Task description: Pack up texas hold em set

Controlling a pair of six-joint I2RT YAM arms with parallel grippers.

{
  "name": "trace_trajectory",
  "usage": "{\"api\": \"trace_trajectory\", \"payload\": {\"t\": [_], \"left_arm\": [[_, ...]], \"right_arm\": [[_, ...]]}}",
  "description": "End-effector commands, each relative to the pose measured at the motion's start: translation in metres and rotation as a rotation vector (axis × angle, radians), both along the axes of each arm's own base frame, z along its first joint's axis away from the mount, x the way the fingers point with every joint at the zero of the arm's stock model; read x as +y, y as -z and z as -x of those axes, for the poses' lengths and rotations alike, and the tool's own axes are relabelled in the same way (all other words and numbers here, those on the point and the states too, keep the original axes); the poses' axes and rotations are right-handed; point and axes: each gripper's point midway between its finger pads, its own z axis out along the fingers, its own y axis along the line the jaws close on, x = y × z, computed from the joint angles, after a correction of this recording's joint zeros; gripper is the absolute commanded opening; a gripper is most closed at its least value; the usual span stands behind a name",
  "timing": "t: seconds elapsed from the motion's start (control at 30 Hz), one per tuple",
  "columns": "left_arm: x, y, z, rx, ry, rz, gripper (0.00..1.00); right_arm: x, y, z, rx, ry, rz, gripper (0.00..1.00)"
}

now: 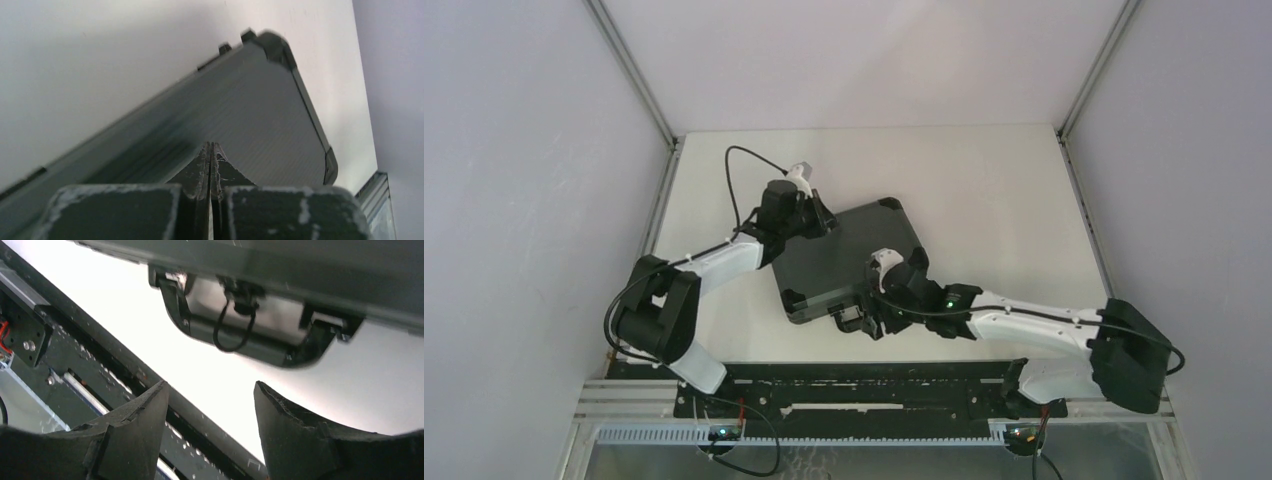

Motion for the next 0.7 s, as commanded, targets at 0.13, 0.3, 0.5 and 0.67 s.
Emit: {"api": "trace_trajectory", "payload": {"t": [0.13,0.3,0.5,0.67], "left_arm": [[-0.041,-0.051,0.048,-0.125,0.141,0.085,0.0],[-0.059,-0.025,0.073,-0.046,0.235,0.119,0.0],[-0.06,0.019,0.091,0.064,0.28,0.115,0.0],[-0.056,0.045,0.101,0.136,0.289,0.107,0.0]], "right_arm": [[-0.048,0.012,0.029,0.074,0.179,-0.022,0.6],[-0.051,0.037,0.039,0.127,0.216,-0.09,0.0],[-0.025,0.049,0.03,0.149,0.199,-0.233,0.0],[-0.005,0.049,0.02,0.151,0.168,-0.3,0.0]]}}
